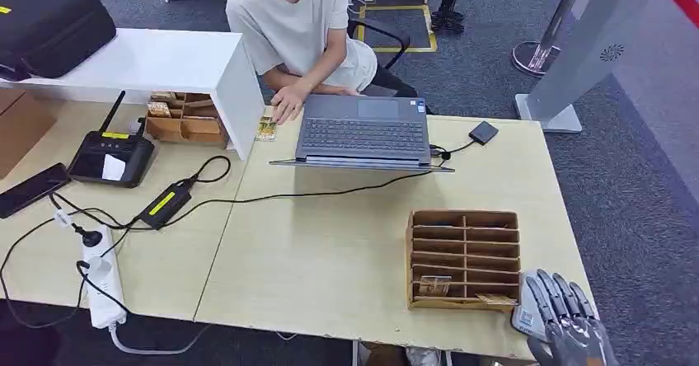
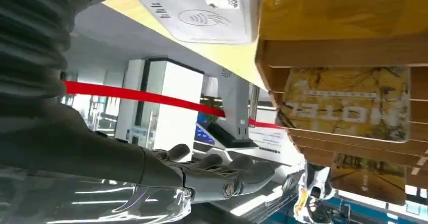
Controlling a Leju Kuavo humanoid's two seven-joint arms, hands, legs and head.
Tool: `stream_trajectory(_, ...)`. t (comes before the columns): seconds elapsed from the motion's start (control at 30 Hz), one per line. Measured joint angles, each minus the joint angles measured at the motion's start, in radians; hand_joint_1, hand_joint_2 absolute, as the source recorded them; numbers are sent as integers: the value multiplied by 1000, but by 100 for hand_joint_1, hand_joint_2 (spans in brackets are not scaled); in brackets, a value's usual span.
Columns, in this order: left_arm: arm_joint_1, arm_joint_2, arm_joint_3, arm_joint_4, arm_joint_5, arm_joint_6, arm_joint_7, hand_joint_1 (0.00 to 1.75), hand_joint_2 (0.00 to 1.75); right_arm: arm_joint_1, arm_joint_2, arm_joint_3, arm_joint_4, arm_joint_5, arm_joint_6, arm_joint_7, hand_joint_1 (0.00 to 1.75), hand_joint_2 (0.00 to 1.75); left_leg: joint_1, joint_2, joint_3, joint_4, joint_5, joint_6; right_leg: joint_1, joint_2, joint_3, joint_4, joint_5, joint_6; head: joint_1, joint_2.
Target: Pass the card to the sensor for recognition and then transmit it.
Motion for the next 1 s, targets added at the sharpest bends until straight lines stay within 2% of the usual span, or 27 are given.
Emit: stream_trajectory(1.0, -1, 0, 0, 0, -3, -8, 0, 0, 175, -72, 17, 86, 26, -6, 0, -4, 0, 175, 0, 0, 0, 0, 0, 0, 0, 0, 0, 0, 0, 0, 0, 0)
